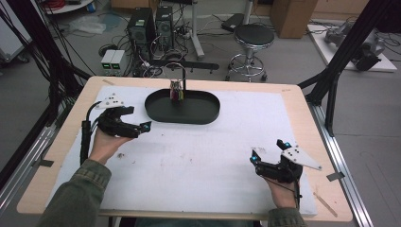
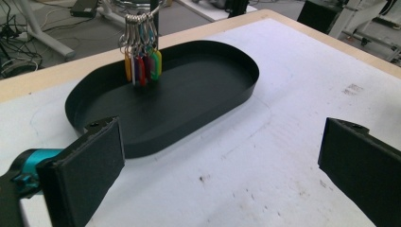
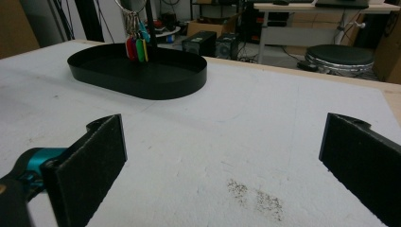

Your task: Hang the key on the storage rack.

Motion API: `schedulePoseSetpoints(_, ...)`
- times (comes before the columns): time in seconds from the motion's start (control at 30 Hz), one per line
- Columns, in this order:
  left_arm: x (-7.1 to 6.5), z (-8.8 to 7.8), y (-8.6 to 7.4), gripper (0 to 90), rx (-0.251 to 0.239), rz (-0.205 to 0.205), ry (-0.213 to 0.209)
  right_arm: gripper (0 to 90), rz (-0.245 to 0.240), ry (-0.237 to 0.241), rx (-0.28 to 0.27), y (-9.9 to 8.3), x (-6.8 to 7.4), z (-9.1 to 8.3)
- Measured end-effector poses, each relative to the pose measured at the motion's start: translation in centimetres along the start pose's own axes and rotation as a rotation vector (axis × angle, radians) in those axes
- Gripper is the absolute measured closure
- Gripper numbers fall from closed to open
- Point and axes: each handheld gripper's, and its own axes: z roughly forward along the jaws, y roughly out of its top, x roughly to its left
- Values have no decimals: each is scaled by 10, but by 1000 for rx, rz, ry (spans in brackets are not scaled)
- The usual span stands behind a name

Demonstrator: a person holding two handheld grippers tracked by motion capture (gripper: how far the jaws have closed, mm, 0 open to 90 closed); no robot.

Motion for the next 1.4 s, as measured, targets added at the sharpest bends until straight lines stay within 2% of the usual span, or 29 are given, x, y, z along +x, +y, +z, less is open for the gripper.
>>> schedulePoseSetpoints(0.1, 1, -4, -9, 17, -2, -21, -11, 5, -3, 0, -1, 0, 0, 0)
schedulePoseSetpoints(0.23, 1, -9, -20, 16, -11, -25, 5, 5, -1, 1, 4, 0, 1, 0)
schedulePoseSetpoints(0.47, 3, -18, -31, 16, -23, -33, 22, 5, -7, 0, 2, 0, 0, 0)
schedulePoseSetpoints(0.63, 4, -26, -47, 17, -10, -30, 56, 5, -10, 0, -2, 0, 1, 0)
schedulePoseSetpoints(0.87, 12, -37, -70, 17, -32, -55, 60, 5, -13, 4, 6, 0, 2, 1)
schedulePoseSetpoints(0.93, 13, -40, -74, 16, -26, -55, 76, 5, -15, 2, 7, 0, 2, 1)
schedulePoseSetpoints(1.03, 14, -45, -77, 16, -50, -60, 87, 5, -14, 1, 8, 0, 2, 1)
schedulePoseSetpoints(1.3, 21, -59, -88, 16, -93, -78, 159, 5, -10, 0, 4, 0, 2, 0)
schedulePoseSetpoints(1.4, 25, -62, -94, 17, -93, -107, 188, 5, -13, 2, 7, 0, 2, 1)
